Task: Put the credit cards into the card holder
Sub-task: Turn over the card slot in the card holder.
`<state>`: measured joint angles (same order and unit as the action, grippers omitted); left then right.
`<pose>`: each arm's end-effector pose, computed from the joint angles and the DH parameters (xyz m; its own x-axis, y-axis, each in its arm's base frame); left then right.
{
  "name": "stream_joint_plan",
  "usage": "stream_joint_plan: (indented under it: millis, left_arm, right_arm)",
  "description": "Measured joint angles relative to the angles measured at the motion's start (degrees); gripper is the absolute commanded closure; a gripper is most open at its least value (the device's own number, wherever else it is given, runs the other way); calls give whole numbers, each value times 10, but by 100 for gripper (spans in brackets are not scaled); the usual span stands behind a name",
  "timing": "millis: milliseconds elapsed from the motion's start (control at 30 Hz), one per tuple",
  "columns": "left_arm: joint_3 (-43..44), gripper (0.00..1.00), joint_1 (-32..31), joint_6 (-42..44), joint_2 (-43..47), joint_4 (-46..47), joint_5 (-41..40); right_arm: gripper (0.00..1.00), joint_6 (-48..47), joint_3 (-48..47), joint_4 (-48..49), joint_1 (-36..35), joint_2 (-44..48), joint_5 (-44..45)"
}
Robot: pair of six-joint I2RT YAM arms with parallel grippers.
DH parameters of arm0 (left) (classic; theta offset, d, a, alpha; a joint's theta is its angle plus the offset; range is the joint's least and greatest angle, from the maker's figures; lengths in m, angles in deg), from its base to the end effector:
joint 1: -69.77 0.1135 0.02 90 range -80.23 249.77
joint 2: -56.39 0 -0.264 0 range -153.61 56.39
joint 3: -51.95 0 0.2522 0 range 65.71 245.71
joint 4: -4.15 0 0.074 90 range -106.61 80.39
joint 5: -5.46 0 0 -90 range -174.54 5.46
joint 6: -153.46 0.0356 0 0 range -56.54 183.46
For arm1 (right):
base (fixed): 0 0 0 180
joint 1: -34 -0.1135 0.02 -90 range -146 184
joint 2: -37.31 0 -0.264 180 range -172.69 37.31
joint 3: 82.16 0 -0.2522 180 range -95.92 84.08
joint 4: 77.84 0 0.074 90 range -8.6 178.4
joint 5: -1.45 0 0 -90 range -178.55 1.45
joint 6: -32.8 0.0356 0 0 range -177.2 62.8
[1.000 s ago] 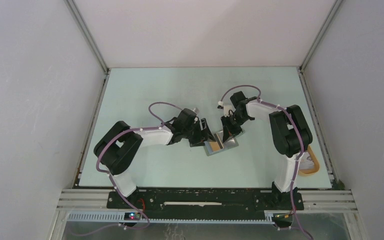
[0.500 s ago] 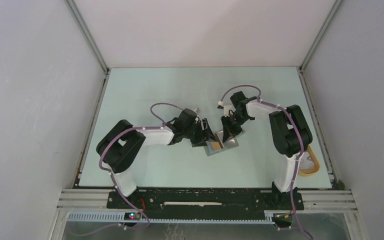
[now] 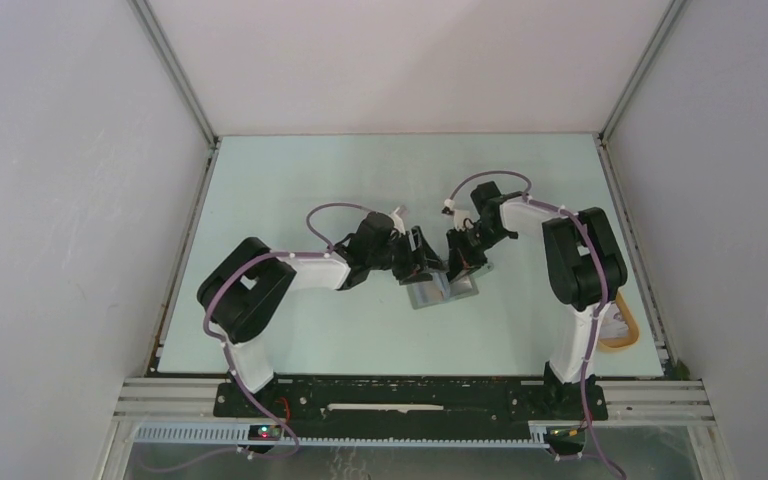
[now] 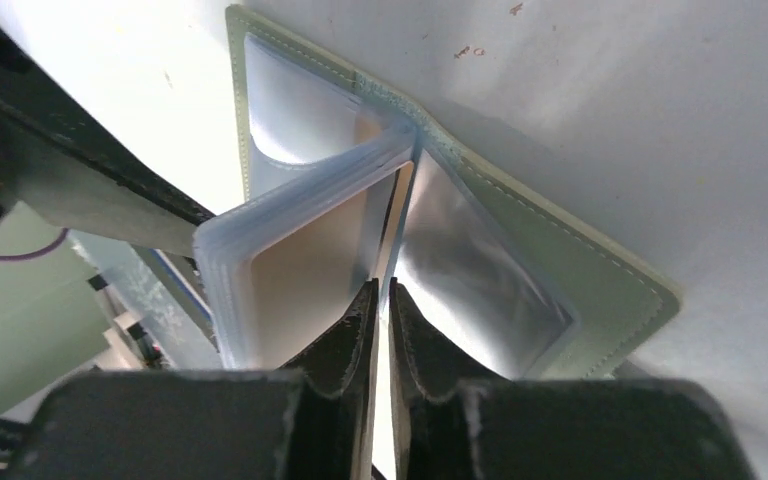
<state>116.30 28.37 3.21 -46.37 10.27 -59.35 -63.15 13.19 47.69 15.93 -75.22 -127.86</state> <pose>0.2643 -0.2532 0.1576 -0.9527 -0.2074 -0.2221 0.0830 0.5255 -0.8468 0.3330 0.1324 0.1388 -0.9040 -0.3793 -0.1975 -0.4161 0.6737 0.6107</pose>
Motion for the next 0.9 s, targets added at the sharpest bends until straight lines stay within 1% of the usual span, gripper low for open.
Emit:
stream_joint_plan:
  millis: [67,167,267,400,600,767,900]
  left_arm:
    - [2,35,0,-3,-3,8,5]
    - [9,35,0,-3,-17,5,9]
    - [15,34,0,-3,-29,1,10]
    - [29,34,0,-2,-37,-5,12]
    - [73,34,-1,2,-57,-17,22]
    - [89,36,-1,24,-57,-71,7]
    - [89,36,-1,39,-57,-115,-12]
  right_arm:
    - [82,-1,0,-2,13,0,-21]
    - [75,-2,0,-3,31,0,-48]
    - [70,-4,0,-4,46,0,-59]
    - [70,-9,0,-7,67,0,-63]
    - [68,-17,0,-13,99,9,-62]
    - [66,-30,0,-17,137,35,-65]
    - [65,-49,0,-23,161,57,-105]
